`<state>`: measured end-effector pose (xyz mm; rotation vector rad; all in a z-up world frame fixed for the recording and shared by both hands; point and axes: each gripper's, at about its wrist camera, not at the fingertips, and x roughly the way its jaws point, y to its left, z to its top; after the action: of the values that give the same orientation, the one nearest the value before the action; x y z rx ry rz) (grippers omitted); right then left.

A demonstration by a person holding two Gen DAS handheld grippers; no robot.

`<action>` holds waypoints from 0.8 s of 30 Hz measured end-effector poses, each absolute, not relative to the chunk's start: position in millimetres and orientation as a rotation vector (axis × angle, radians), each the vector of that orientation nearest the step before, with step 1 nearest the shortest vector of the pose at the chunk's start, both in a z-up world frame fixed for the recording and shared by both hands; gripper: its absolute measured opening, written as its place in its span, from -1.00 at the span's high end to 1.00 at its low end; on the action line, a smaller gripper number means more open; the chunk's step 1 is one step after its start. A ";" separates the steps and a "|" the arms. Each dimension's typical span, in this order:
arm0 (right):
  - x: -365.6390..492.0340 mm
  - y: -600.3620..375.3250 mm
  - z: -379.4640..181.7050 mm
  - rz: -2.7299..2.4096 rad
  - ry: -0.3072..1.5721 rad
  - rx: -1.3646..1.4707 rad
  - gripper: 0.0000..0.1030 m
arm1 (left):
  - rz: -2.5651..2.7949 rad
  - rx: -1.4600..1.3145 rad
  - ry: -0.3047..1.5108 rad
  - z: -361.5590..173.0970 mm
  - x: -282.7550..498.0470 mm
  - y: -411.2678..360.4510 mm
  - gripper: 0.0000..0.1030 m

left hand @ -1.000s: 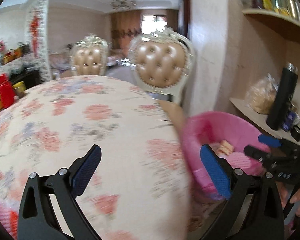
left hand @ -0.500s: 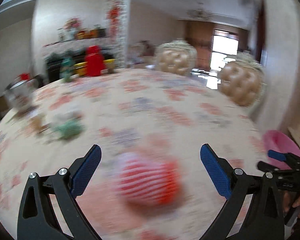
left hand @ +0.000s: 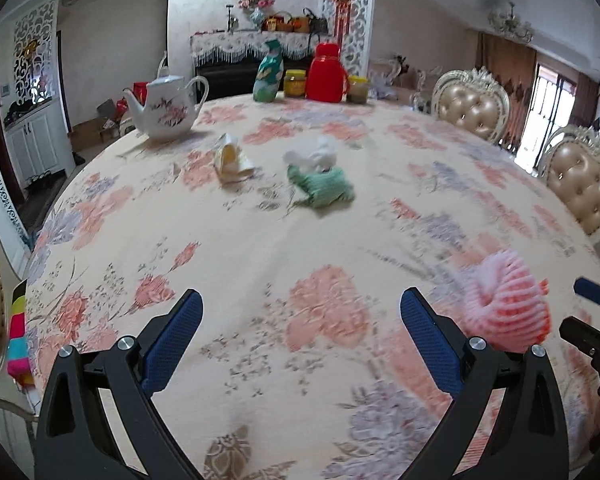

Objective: Collect trash
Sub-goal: 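Move both open tools back over the table, then grasp the pink-and-orange foam net with the right tool while the left tool grasps the green striped cloth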

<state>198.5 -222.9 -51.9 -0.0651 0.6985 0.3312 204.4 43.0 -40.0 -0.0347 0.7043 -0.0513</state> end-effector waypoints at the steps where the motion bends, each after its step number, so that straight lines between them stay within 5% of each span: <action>1: 203.9 -212.9 -53.9 0.348 0.708 -0.084 -0.59 | -0.051 -0.030 0.714 -42.1 208.1 43.1 -0.82; 12: 243.5 -181.3 -77.7 0.353 0.770 -0.195 -0.56 | -0.097 -0.040 0.804 -49.0 296.0 28.8 -0.82; 16: 255.4 -183.0 -72.7 0.367 0.741 -0.176 0.28 | -0.096 -0.034 0.823 -55.3 341.3 18.8 -0.82; 18: 259.7 -183.3 -68.9 0.367 0.719 -0.187 0.55 | -0.091 -0.039 0.833 -60.3 362.4 13.7 -0.82; 24: 266.7 -194.5 -64.6 0.358 0.696 -0.146 0.66 | -0.079 -0.066 0.852 -74.7 408.1 4.2 -0.80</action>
<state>266.7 -194.5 -64.5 -0.1464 0.6960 0.3582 408.1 4.2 -74.7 -0.0661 0.8524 -0.0794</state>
